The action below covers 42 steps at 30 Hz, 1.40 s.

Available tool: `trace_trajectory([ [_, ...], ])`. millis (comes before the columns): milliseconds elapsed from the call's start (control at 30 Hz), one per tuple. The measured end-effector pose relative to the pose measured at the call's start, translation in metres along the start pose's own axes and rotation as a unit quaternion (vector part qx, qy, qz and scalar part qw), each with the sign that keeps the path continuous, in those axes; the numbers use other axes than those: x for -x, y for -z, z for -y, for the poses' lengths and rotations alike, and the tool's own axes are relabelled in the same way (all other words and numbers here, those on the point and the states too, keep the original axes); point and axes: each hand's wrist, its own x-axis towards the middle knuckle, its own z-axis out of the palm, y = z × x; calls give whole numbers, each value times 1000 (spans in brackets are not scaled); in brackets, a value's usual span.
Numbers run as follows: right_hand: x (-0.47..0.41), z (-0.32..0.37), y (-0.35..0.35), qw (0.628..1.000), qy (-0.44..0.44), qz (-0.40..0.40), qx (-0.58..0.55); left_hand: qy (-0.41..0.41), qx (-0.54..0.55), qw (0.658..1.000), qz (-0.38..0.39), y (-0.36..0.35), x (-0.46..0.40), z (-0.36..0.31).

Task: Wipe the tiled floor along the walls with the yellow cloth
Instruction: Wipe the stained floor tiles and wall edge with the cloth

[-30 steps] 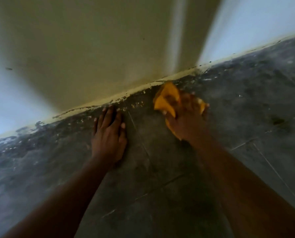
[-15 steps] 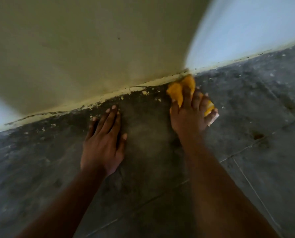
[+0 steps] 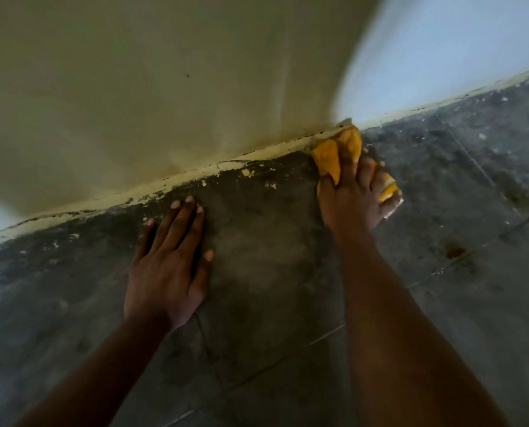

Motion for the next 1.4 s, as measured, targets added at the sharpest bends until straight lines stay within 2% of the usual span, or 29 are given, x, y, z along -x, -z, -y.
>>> trace_trajectory([
  [33,0,15,-2,1000,-18,-7,-12,-1,-6,1000,-4,0,-1,1],
  [67,9,27,-3,1000,10,3,-16,1,-11,1000,-1,0,-1,2],
  [133,48,27,-3,989,140,50,3,-3,-11,1000,1,1,-2,1],
  [200,97,-3,2,958,275,74,37,3,-14,1000,7,2,-1,0],
  [233,111,-26,7,948,303,80,53,0,-15,1000,9,2,-1,0],
  [300,107,-61,17,960,256,92,72,-1,-13,1000,5,1,0,1],
  [400,61,-60,16,999,23,27,5,1,-9,1000,3,0,0,1],
  [433,49,-46,14,999,-35,8,-28,-2,-16,1000,-3,0,-2,0],
  [467,48,-29,11,997,-56,6,-45,-4,-21,1000,-7,0,0,0],
  [500,55,-16,7,998,-38,15,-44,-6,-21,1000,-8,0,-1,-1],
  [567,96,-10,2,995,83,59,-17,-7,-19,1000,-8,1,0,-3],
  [633,147,-38,7,974,210,85,14,-9,-17,1000,8,4,2,-4],
  [667,165,-62,12,970,225,86,29,-16,-9,1000,19,5,3,-7],
  [700,170,-84,17,975,202,76,42,-22,8,999,31,6,5,-13],
  [767,149,-111,26,996,70,36,31,-50,34,997,54,0,14,-34],
  [833,114,-106,27,997,-67,15,-18,-81,29,994,61,-13,31,-65],
  [867,102,-95,26,994,-104,18,-30,-88,28,994,56,-21,40,-82],
  [900,100,-83,24,994,-104,25,-25,-88,31,995,47,-29,48,-98],
  [933,106,-73,21,997,-64,31,-11,-85,37,995,39,-34,56,-112],
  [1000,147,-79,18,996,80,33,22,-82,49,995,34,-41,73,-136],
  [1067,197,-115,27,979,192,44,47,-79,50,995,23,-45,86,-149],
  [1100,209,-139,33,975,207,54,61,-78,43,996,17,-45,91,-151],
  [1133,207,-162,38,978,187,60,69,-78,39,996,13,-45,93,-153],
  [1200,176,-181,43,995,67,34,62,-79,28,996,9,-47,94,-153],
  [1267,137,-161,38,997,-79,-3,20,-78,18,997,9,-47,91,-153],
  [1300,127,-143,33,994,-107,5,5,-76,11,997,7,-48,91,-153],
  [1333,127,-124,29,997,-82,11,2,-73,6,997,8,-49,90,-154],
  [1400,151,-105,21,997,75,-3,13,-73,3,997,0,-49,90,-155],
])
